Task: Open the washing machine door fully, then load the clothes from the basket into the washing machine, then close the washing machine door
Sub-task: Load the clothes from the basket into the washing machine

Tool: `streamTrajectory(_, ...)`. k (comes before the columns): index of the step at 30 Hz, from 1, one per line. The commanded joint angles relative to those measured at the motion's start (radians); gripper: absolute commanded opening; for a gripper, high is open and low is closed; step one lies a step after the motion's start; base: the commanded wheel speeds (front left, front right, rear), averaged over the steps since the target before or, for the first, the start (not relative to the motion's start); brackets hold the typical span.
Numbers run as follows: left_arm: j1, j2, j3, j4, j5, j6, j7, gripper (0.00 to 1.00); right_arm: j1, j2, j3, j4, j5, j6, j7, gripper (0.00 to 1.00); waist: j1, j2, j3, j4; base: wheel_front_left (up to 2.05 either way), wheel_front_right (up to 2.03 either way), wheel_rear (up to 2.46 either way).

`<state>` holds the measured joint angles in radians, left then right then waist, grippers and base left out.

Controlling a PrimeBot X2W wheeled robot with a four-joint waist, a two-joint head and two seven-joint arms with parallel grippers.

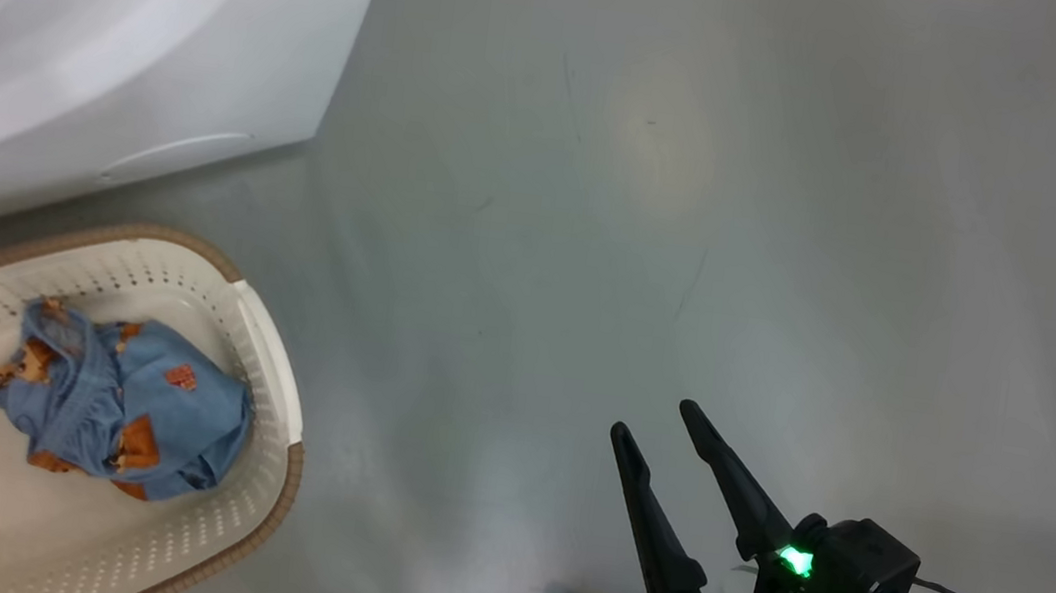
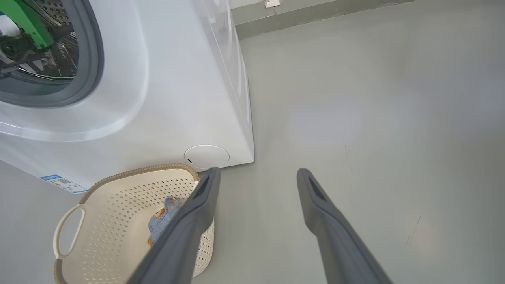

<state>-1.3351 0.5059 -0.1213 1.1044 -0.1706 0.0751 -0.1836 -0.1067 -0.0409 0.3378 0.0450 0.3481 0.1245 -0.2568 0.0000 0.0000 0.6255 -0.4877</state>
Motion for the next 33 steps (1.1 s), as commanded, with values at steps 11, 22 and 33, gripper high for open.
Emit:
streamTrajectory(11, 0.1, -0.082, 0.008, 0.033, -0.021, 0.078, -0.069, 1.0, 0.009, -0.009, -0.005, 0.008, -0.005, 0.006, -0.005, 1.0, 0.0, 0.0, -0.144, 0.076, 0.0, 0.0, 0.0)
streamTrajectory(22, 0.372, -0.249, 0.024, -0.127, -0.072, 0.069, -0.078, 1.0, 0.019, -0.009, -0.034, 0.041, -0.055, 0.006, -0.005, 1.0, 0.0, 0.0, -0.32, 0.187, 0.0, 0.0, 0.0)
streamTrajectory(33, 0.687, -0.376, 0.034, -0.379, -0.103, 0.031, -0.078, 1.0, 0.073, -0.009, -0.11, 0.051, -0.099, 0.006, -0.005, 1.0, 0.0, 0.0, -0.442, 0.296, 0.0, 0.0, 0.0)
